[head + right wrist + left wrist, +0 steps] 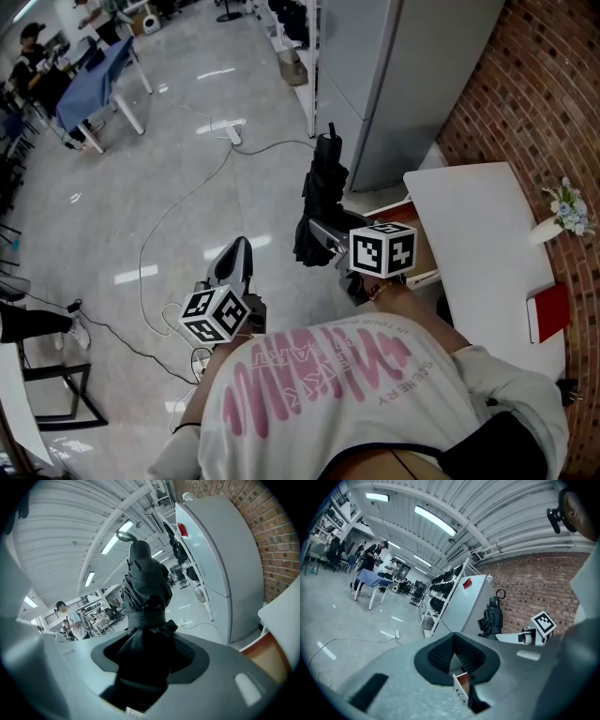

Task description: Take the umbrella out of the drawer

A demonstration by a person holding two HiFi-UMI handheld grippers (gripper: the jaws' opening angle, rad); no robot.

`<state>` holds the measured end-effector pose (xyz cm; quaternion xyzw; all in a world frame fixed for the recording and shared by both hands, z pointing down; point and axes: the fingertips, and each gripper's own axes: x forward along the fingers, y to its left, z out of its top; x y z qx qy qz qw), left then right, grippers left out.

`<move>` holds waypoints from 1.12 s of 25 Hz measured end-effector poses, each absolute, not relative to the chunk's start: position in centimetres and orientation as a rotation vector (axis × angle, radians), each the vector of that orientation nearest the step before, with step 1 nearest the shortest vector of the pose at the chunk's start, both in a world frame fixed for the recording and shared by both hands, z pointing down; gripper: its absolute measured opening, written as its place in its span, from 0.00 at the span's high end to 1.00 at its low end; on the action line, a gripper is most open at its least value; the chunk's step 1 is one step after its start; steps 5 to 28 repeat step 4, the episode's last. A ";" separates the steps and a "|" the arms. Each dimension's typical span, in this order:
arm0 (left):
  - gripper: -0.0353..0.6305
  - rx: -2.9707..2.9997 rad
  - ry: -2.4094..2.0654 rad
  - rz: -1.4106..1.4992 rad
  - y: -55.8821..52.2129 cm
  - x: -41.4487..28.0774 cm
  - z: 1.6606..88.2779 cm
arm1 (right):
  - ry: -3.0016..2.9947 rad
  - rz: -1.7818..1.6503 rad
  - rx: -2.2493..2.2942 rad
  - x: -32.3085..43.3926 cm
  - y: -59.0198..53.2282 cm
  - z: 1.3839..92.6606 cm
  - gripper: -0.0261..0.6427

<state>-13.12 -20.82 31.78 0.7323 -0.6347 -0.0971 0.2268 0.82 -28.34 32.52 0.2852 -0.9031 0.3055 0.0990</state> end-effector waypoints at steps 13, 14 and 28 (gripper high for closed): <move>0.94 2.010 -1.754 -0.268 -20.9 -13.7 32.1 | -2.659 0.904 0.845 0.4 -28.5 33.0 0.58; 0.94 2.010 -1.754 -0.268 -20.9 -13.7 32.1 | -2.659 0.904 0.845 0.4 -28.5 33.0 0.58; 0.94 2.010 -1.754 -0.268 -20.9 -13.7 32.1 | -2.659 0.904 0.845 0.4 -28.5 33.0 0.58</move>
